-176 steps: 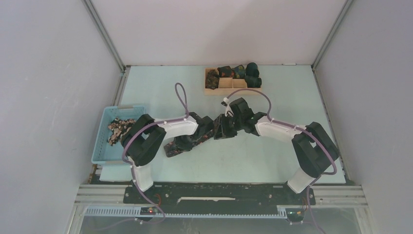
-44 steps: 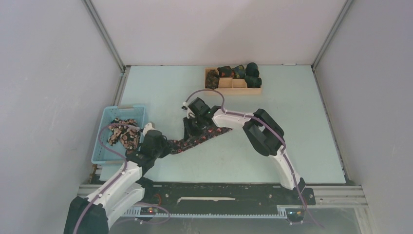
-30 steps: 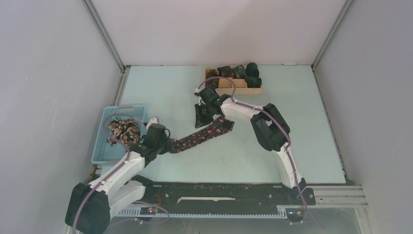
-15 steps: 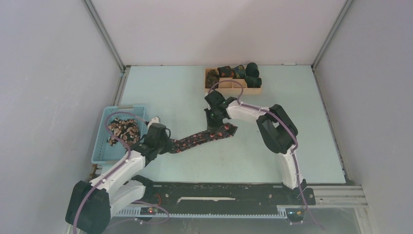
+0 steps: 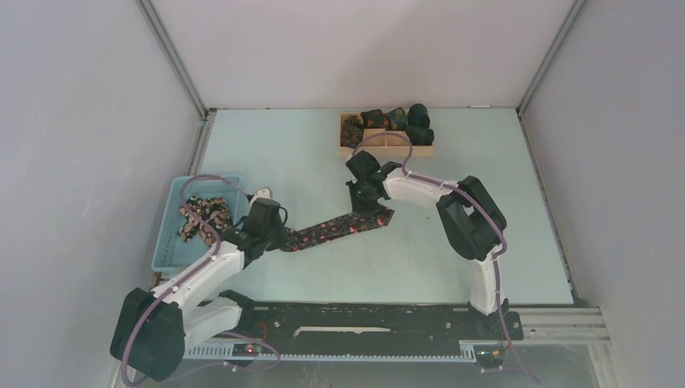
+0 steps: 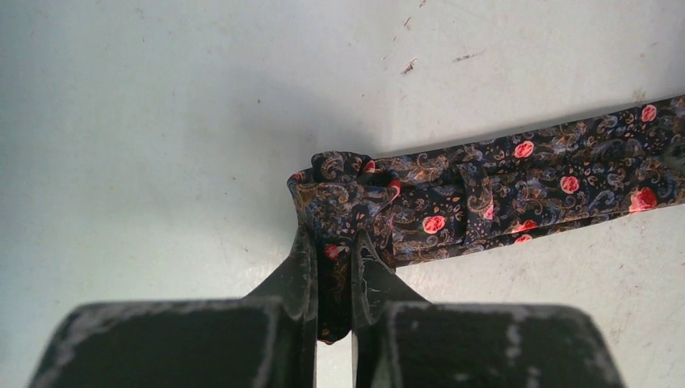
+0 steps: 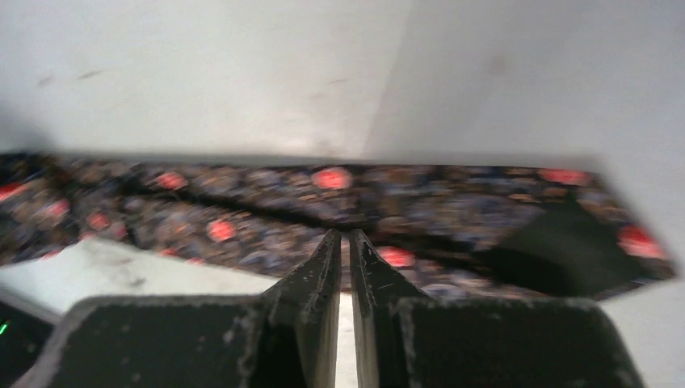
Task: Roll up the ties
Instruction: Roll the tie at the center of the board.
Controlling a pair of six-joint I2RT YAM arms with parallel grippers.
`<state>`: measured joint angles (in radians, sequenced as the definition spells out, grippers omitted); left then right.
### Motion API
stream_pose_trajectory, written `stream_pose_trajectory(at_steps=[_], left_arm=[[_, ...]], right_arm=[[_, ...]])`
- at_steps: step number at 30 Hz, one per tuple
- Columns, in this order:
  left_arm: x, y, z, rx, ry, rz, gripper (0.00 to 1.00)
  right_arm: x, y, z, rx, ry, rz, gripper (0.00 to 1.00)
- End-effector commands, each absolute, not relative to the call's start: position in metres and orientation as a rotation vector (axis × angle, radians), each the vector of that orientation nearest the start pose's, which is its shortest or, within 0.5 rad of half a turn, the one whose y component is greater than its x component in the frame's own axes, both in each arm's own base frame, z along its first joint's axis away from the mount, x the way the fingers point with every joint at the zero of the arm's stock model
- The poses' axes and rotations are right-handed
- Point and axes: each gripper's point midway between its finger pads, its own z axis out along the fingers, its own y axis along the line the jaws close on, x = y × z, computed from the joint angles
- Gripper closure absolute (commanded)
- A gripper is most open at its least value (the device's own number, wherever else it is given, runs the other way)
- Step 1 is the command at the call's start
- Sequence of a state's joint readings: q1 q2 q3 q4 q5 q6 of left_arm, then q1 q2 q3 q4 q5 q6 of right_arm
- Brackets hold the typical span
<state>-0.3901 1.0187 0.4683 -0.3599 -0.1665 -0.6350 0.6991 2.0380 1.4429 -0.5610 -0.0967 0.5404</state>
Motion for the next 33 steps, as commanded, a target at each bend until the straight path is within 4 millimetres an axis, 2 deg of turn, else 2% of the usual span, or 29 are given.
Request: stream_pose_trajectory(at_steps=[1, 6, 9, 13, 17, 22, 25, 30, 33], left_arm=[[0.243, -0.090, 0.055, -0.309, 2.432, -0.158, 1.00], [0.245, -0.091, 0.057, -0.281, 2.447, -0.081, 1.00], [0.246, -0.093, 0.061, -0.262, 2.448, -0.049, 1.00], [0.247, -0.097, 0.063, -0.253, 2.449, -0.053, 1.00], [0.246, -0.096, 0.064, -0.261, 2.449, -0.043, 1.00], [0.247, -0.095, 0.065, -0.258, 2.450, -0.032, 1.00], [0.247, -0.090, 0.065, -0.250, 2.453, 0.024, 1.00], [0.247, -0.081, 0.067, -0.227, 2.450, 0.151, 1.00], [0.247, -0.078, 0.069, -0.206, 2.446, 0.227, 1.00]], right_arm=[[0.292, 0.398, 0.087, -0.480, 2.613, 0.883, 0.88], [0.262, 0.458, 0.095, -0.502, 2.577, 1.158, 0.88], [0.252, 0.485, 0.091, -0.492, 2.571, 1.270, 0.88], [0.248, 0.504, 0.071, -0.472, 2.619, 1.296, 0.88], [0.248, 0.511, 0.055, -0.470, 2.650, 1.302, 0.88], [0.250, 0.505, 0.052, -0.488, 2.665, 1.292, 0.89], [0.260, 0.489, 0.064, -0.470, 2.639, 1.270, 0.89], [0.281, 0.449, 0.098, -0.421, 2.568, 1.219, 0.89], [0.296, 0.417, 0.114, -0.361, 2.533, 1.182, 0.89]])
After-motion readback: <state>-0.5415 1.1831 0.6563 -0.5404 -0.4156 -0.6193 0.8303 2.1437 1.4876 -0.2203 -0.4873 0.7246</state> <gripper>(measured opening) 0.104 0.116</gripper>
